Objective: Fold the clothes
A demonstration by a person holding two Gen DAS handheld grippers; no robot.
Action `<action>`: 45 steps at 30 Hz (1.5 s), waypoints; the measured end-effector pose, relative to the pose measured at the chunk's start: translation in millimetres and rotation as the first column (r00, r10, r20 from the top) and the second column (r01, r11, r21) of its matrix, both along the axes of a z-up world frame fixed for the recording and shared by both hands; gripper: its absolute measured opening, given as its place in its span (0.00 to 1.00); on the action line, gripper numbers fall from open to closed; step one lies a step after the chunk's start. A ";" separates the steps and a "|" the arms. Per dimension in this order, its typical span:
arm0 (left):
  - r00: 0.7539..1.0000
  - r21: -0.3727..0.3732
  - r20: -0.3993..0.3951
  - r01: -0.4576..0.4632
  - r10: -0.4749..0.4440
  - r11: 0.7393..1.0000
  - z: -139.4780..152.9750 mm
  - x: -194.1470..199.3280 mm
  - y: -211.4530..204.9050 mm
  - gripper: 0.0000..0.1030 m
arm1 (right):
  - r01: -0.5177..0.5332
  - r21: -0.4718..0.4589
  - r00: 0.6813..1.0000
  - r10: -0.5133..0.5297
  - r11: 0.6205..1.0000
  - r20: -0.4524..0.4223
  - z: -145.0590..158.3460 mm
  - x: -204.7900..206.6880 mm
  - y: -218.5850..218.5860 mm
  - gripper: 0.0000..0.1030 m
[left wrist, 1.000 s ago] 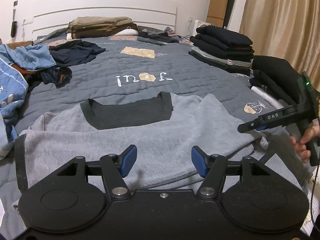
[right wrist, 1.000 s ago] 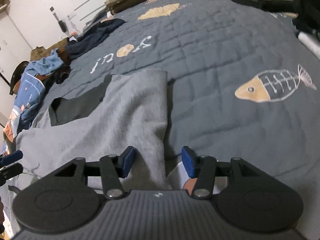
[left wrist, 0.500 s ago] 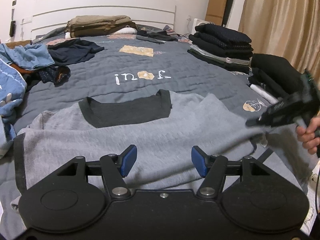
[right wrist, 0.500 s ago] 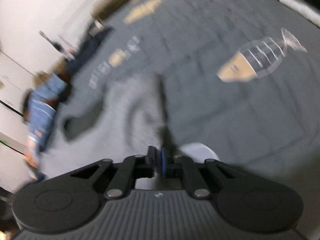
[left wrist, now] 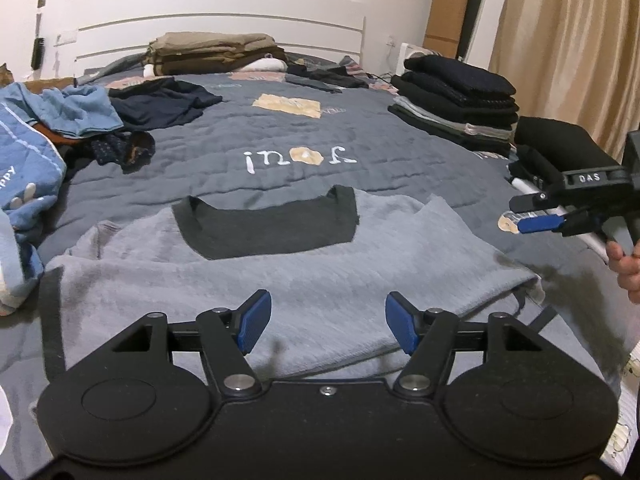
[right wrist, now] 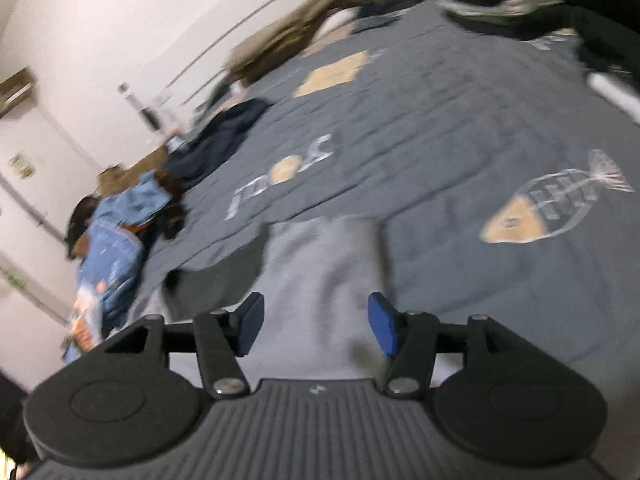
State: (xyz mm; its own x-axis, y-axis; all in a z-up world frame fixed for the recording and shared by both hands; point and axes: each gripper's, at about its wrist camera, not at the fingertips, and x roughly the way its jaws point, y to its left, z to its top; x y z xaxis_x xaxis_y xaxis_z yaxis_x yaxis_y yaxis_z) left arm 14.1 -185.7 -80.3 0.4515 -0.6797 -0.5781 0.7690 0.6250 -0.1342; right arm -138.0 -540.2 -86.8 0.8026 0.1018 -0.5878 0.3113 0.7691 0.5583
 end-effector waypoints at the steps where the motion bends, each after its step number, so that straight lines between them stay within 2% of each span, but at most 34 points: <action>1: 1.000 -0.002 0.004 -0.013 0.013 1.000 1.6 2.9 3.4 0.61 | -0.021 -0.003 1.000 0.021 1.000 -0.002 -1.4 3.6 6.2 0.57; 6: 0.987 -0.017 0.027 -0.159 0.160 0.987 10.9 31.5 34.4 0.61 | -0.101 -0.026 0.995 0.101 0.995 -0.015 -9.8 19.1 34.5 0.58; 10: 0.951 -0.017 0.009 -0.308 0.309 0.951 15.7 62.0 69.7 0.60 | -0.103 -0.028 0.994 0.102 0.994 -0.041 -16.6 28.7 42.3 0.58; 12: 0.936 0.010 -0.019 -0.352 0.352 0.936 13.7 76.6 84.8 0.47 | -0.089 -0.026 0.995 0.088 0.996 -0.041 -16.0 30.5 43.3 0.58; 13: 0.929 0.021 -0.032 -0.368 0.368 0.930 12.1 81.1 90.9 0.30 | -0.085 -0.025 0.996 0.084 0.996 -0.036 -14.9 31.0 44.6 0.58; 16: 0.908 0.051 -0.070 -0.411 0.414 0.910 7.2 92.3 107.8 0.28 | -0.079 -0.021 0.997 0.079 0.997 -0.023 -10.1 35.3 49.8 0.59; 21: 0.919 0.051 -0.085 -0.381 0.384 0.923 4.7 90.9 117.0 0.28 | -0.120 -0.020 0.993 0.120 0.993 -0.007 -5.6 52.1 71.3 0.60; 27: 0.915 0.049 -0.203 -0.345 0.347 0.937 -14.0 92.7 127.5 0.29 | -0.180 -0.024 0.983 0.179 0.983 -0.039 -11.5 73.0 101.9 0.61; 30: 0.904 0.011 -0.269 -0.341 0.332 0.940 -21.3 95.3 132.9 0.28 | -0.200 -0.022 0.979 0.199 0.979 -0.048 -12.7 82.4 115.1 0.61; 32: 0.908 -0.027 -0.282 -0.331 0.311 0.943 -21.1 94.5 134.9 0.04 | -0.212 -0.019 0.976 0.211 0.977 -0.043 -12.0 87.4 122.5 0.61; 35: 0.919 -0.073 -0.278 -0.311 0.280 0.948 -12.9 89.3 138.3 0.03 | -0.230 -0.014 0.973 0.229 0.973 -0.039 -11.9 94.1 132.3 0.61; 38: 0.937 -0.097 -0.220 -0.298 0.271 0.950 5.0 80.2 145.4 0.03 | -0.239 -0.019 0.970 0.237 0.971 -0.048 -13.4 98.8 138.8 0.61; 40: 0.937 -0.061 -0.206 -0.301 0.283 0.952 6.6 80.2 149.0 0.04 | -0.243 -0.016 0.969 0.242 0.970 -0.052 -15.2 100.8 141.2 0.61; 42: 0.920 0.017 -0.262 -0.298 0.291 0.955 -6.5 86.4 146.7 0.05 | -0.250 -0.026 0.967 0.248 0.968 -0.066 -18.7 103.0 145.0 0.61; 45: 0.918 0.033 -0.261 -0.302 0.300 0.953 -12.7 87.2 145.5 0.10 | -0.264 -0.028 0.961 0.261 0.964 -0.095 -26.9 107.0 150.0 0.61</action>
